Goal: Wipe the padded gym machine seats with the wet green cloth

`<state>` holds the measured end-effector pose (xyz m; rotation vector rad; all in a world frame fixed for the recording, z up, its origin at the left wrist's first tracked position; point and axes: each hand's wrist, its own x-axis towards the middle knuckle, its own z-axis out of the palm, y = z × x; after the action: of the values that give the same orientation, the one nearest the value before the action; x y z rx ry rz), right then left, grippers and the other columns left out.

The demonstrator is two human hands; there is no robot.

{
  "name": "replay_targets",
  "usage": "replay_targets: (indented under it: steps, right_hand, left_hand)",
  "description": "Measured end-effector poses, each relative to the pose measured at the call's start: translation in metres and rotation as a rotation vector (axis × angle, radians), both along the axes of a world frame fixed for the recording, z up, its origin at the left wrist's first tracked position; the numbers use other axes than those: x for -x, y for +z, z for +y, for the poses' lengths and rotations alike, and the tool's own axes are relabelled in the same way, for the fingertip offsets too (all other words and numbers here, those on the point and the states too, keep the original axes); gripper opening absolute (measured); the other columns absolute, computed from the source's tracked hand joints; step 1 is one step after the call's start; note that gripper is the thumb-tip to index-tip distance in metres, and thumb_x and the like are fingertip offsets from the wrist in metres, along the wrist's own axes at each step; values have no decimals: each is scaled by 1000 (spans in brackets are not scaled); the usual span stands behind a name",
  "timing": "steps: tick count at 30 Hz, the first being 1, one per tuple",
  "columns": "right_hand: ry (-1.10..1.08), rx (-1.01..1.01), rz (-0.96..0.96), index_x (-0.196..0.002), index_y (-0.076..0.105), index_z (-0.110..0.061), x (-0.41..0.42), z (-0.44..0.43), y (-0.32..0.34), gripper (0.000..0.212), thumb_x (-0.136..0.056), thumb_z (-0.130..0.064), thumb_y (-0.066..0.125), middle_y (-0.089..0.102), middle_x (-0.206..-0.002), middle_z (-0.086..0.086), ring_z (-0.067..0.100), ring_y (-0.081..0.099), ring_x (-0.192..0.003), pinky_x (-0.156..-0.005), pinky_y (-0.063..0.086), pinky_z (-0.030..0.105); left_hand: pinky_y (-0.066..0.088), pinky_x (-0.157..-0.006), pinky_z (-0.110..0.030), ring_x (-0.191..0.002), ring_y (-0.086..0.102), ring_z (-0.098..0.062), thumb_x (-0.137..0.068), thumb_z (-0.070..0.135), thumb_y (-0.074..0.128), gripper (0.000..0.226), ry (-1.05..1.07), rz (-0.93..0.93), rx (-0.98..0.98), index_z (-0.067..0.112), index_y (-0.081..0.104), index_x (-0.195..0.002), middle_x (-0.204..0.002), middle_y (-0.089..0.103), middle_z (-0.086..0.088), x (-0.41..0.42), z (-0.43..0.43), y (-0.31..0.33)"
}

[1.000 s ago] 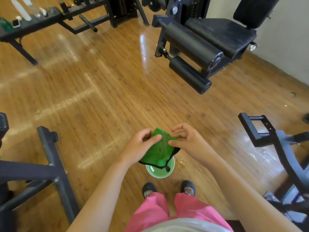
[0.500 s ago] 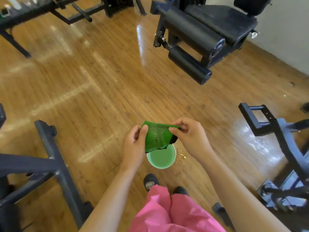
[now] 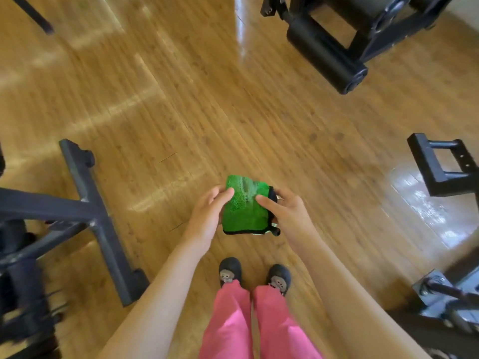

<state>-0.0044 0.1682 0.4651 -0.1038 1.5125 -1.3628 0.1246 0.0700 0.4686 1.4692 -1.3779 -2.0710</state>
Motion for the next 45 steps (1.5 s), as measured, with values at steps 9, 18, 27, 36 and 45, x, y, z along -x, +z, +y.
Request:
replay_targets:
  steps: [9,18,27,36,45]
  right_hand:
    - [206,-156,428,-109,60,-17,-4,-38,-130,20,-92,-10,64,73,-83,-1,7,69,-70,-59,55,22]
    - [261,-214,422,-109,58,-27,-26,-63,-282,22,-96,-9,54,70,-90,6,28,67,-80,-68,57,43]
    - [195,-382,37,-129,49,-11,-34,-66,-441,32,-97,-9,56,68,-97,4,23,68,-88,-86,56,42]
    - [5,-247,-188,-121,55,-2,-35,-75,-510,28,-93,2,55,69,-110,14,25,69,-95,-80,55,32]
    - [209,-355,-114,-136,42,-18,-34,-73,-523,43,-96,-12,58,71,-94,2,17,68,-92,-95,51,37]
  left_hand:
    - [50,-58,-15,-66,68,-5,-89,4,65,5,-25,-225,241,5,68,-93,-74,72,-1,-10,-29,-122]
    - [46,-56,-10,-65,62,-5,-87,7,68,8,74,-253,156,9,67,-94,-73,64,2,-30,-53,-269]
    - [49,-79,-35,-87,62,-19,-97,19,54,14,20,-375,-178,23,60,-85,-99,68,-5,-36,-58,-417]
    - [55,-78,-34,-96,64,-16,-100,23,52,16,36,-330,-89,21,56,-115,-112,66,-1,-33,-67,-496]
    - [39,-107,-50,-126,50,-24,-100,50,38,50,-201,-410,-148,26,33,-144,-143,45,5,-31,-76,-517]
